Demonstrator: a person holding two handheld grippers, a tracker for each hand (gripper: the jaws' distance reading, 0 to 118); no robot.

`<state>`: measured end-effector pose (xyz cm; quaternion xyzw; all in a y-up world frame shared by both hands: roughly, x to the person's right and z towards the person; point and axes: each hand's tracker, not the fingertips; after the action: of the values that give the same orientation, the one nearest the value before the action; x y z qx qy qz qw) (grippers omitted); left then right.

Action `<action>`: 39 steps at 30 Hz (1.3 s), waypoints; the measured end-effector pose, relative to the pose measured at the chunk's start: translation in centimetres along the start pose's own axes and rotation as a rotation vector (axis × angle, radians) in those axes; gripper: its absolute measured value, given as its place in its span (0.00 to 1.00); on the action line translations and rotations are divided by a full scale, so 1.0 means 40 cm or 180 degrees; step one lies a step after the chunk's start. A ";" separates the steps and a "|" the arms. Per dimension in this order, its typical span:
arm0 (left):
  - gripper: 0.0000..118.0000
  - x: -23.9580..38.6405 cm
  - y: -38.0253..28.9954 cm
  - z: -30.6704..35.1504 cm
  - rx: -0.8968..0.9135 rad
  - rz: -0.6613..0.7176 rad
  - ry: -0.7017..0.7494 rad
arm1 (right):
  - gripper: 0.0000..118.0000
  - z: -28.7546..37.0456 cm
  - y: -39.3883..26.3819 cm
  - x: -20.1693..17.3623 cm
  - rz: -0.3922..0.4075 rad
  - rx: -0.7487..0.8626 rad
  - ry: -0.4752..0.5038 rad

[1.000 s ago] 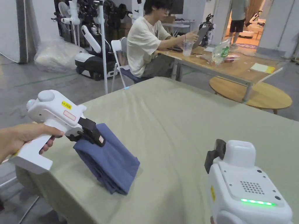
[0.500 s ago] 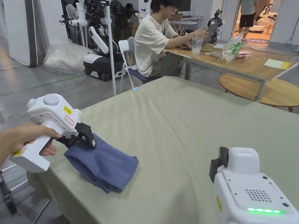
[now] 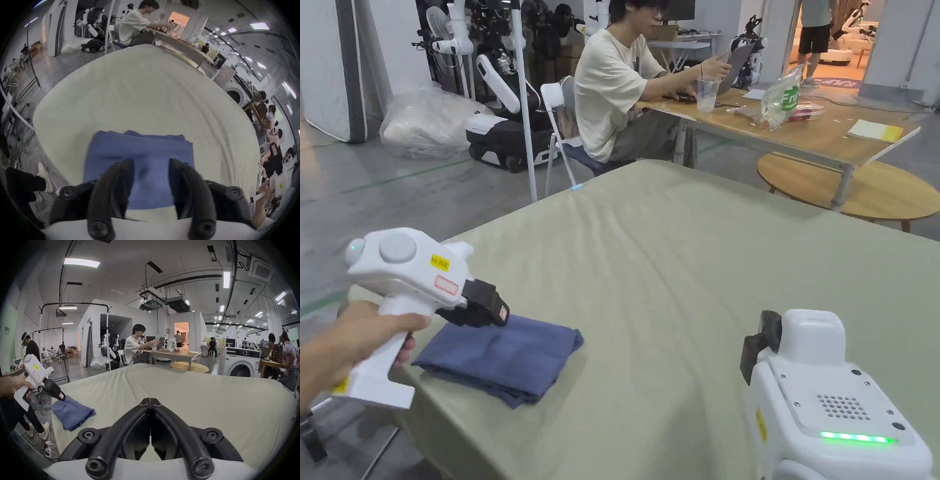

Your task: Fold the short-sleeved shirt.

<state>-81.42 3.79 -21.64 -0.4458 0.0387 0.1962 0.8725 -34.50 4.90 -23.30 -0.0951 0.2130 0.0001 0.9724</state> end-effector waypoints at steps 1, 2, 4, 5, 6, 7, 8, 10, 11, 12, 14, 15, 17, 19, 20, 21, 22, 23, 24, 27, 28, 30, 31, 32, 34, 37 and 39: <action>0.25 0.015 -0.012 -0.008 0.0124 0.0008 0.0036 | 0.00 0.003 0.001 0.004 0.0001 -0.0001 -0.0010; 0.13 0.032 -0.024 -0.011 0.0244 -0.0017 0.0086 | 0.00 0.007 0.003 0.008 0.0001 0.0001 -0.0015; 0.01 0.067 -0.039 -0.011 0.0531 -0.0147 0.0255 | 0.00 0.016 0.007 0.016 0.0004 0.0026 -0.0042; 0.00 0.086 -0.050 -0.009 0.0642 -0.0203 0.0295 | 0.00 0.021 0.009 0.023 0.0005 0.0044 -0.0055; 0.00 0.111 -0.061 -0.007 0.0777 -0.0214 0.0270 | 0.00 0.026 0.011 0.031 0.0005 0.0063 -0.0079; 0.00 0.132 -0.066 -0.007 0.0824 -0.0317 0.0257 | 0.00 0.030 0.014 0.038 0.0010 0.0074 -0.0088; 0.00 0.152 -0.067 -0.011 0.0908 -0.0368 0.0203 | 0.00 0.034 0.016 0.047 0.0010 0.0084 -0.0112; 0.00 0.213 -0.085 -0.013 0.0976 -0.0490 0.0076 | 0.00 0.044 0.021 0.071 0.0012 0.0100 -0.0163; 0.00 0.253 -0.098 -0.016 0.1045 -0.0567 0.0124 | 0.00 0.049 0.024 0.084 0.0007 0.0108 -0.0225; 0.00 0.282 -0.098 -0.028 0.1038 -0.0726 0.0091 | 0.00 0.057 0.025 0.099 -0.0009 0.0113 -0.0249; 0.00 0.365 -0.127 -0.038 0.1184 -0.0911 0.0099 | 0.00 0.078 0.024 0.132 -0.0007 0.0130 -0.0336; 0.00 0.410 -0.146 -0.042 0.1298 -0.0998 0.0105 | 0.00 0.090 0.021 0.147 0.0019 0.0141 -0.0382; 0.00 0.503 -0.185 -0.055 0.1571 -0.1221 0.0097 | 0.00 0.116 0.017 0.184 0.0061 0.0148 -0.0514; 0.00 0.587 -0.217 -0.065 0.1741 -0.1302 -0.0039 | 0.00 0.146 0.014 0.225 0.0061 0.0148 -0.0613; 0.00 0.648 -0.244 -0.057 0.1823 -0.1272 -0.0118 | 0.00 0.160 0.012 0.243 0.0067 0.0160 -0.0680; 0.00 0.688 -0.262 -0.060 0.1909 -0.1209 -0.0194 | 0.00 0.175 0.012 0.265 0.0062 0.0153 -0.0750; 0.00 0.723 -0.276 -0.062 0.1979 -0.1233 -0.0301 | 0.00 0.191 0.012 0.288 0.0033 0.0156 -0.0813; 0.00 0.753 -0.286 -0.063 0.2048 -0.1226 -0.0345 | 0.00 0.201 0.012 0.311 0.0024 0.0162 -0.0846; 0.00 0.799 -0.303 -0.061 0.2164 -0.1241 -0.0338 | 0.00 0.216 0.013 0.333 0.0025 0.0156 -0.0916; 0.00 0.878 -0.322 -0.069 0.2281 -0.1324 -0.0583 | 0.00 0.259 0.018 0.392 0.0002 0.0187 -0.1091; 0.00 0.908 -0.333 -0.069 0.2320 -0.1342 -0.0603 | 0.00 0.272 0.019 0.410 -0.0007 0.0202 -0.1162; 0.00 0.953 -0.349 -0.076 0.2350 -0.1410 -0.0572 | 0.00 0.298 0.019 0.442 -0.0011 0.0231 -0.1273; 0.00 0.968 -0.357 -0.080 0.2384 -0.1450 -0.0608 | 0.00 0.310 0.017 0.457 -0.0010 0.0253 -0.1313; 0.00 0.987 -0.365 -0.083 0.2411 -0.1459 -0.0620 | 0.00 0.321 0.016 0.469 -0.0012 0.0269 -0.1384; 0.00 1.005 -0.380 -0.087 0.2470 -0.1493 -0.0645 | 0.00 0.342 0.010 0.494 -0.0014 0.0284 -0.1477; 0.00 1.023 -0.393 -0.095 0.2464 -0.1555 -0.0759 | 0.00 0.373 -0.005 0.524 -0.0088 0.0317 -0.1621; 0.00 1.037 -0.400 -0.098 0.2463 -0.1552 -0.0698 | 0.00 0.387 -0.015 0.540 -0.0150 0.0306 -0.1674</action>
<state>-36.81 5.04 -21.83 -0.0605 -0.0893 0.0027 0.9942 -8.42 6.30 -18.34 -0.0505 -0.0495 -0.0080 0.9975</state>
